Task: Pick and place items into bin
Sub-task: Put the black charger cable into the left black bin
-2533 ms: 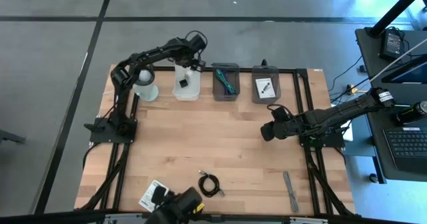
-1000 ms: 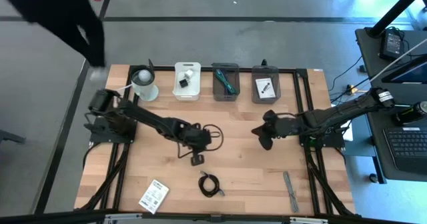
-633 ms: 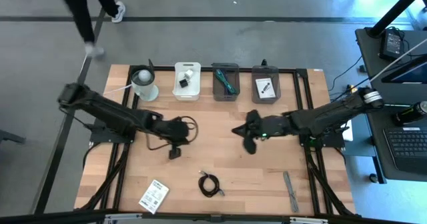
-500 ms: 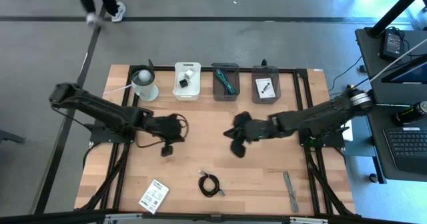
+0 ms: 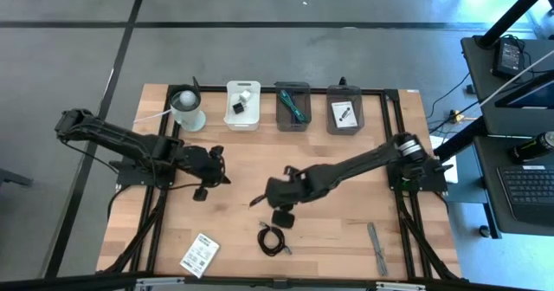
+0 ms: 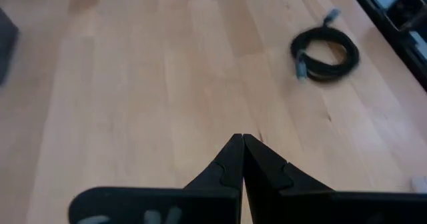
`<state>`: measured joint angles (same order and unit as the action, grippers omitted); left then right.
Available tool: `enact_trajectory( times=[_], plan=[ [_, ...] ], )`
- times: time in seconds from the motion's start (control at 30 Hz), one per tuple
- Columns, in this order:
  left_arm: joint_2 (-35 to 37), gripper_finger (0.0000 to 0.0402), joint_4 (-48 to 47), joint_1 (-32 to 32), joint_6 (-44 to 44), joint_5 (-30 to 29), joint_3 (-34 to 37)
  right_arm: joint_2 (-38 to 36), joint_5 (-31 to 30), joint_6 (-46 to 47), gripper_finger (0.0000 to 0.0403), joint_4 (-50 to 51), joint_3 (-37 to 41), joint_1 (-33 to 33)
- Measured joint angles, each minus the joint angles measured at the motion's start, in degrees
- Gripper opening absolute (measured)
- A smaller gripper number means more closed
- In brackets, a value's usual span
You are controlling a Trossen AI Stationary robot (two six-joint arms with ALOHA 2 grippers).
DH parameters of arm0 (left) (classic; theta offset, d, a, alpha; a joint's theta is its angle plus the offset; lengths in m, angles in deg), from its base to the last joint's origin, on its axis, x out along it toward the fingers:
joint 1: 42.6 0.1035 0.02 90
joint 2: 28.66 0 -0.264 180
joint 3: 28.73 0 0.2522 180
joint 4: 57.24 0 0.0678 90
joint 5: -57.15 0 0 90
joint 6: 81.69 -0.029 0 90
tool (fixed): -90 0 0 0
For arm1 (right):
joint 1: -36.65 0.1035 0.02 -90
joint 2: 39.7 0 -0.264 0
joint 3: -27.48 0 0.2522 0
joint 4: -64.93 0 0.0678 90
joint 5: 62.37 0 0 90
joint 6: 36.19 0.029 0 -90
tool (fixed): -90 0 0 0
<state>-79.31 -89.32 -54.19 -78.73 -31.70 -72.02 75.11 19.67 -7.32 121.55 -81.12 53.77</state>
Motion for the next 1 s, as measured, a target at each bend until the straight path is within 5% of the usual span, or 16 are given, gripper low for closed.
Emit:
enact_trajectory(
  times=[0.63, 0.87, 1.0],
  plan=[
    [0.0, 0.0002, -2.9, 0.0, 2.4, 1.6, 0.0, 11.9, 3.8, -2.3, 0.0236, -10.8, -3.5, 7.2],
    [-0.1, 0.0002, -2.9, 0.0, 3.6, 1.6, 0.0, 16.7, 2.7, -2.2, 0.0251, -12.1, -3.6, 8.3],
    [-0.1, 0.0002, -2.9, 0.0, 5.4, 1.5, 0.0, 18.3, 1.6, -2.1, 0.0228, -11.3, -3.8, 8.7]
  ],
)
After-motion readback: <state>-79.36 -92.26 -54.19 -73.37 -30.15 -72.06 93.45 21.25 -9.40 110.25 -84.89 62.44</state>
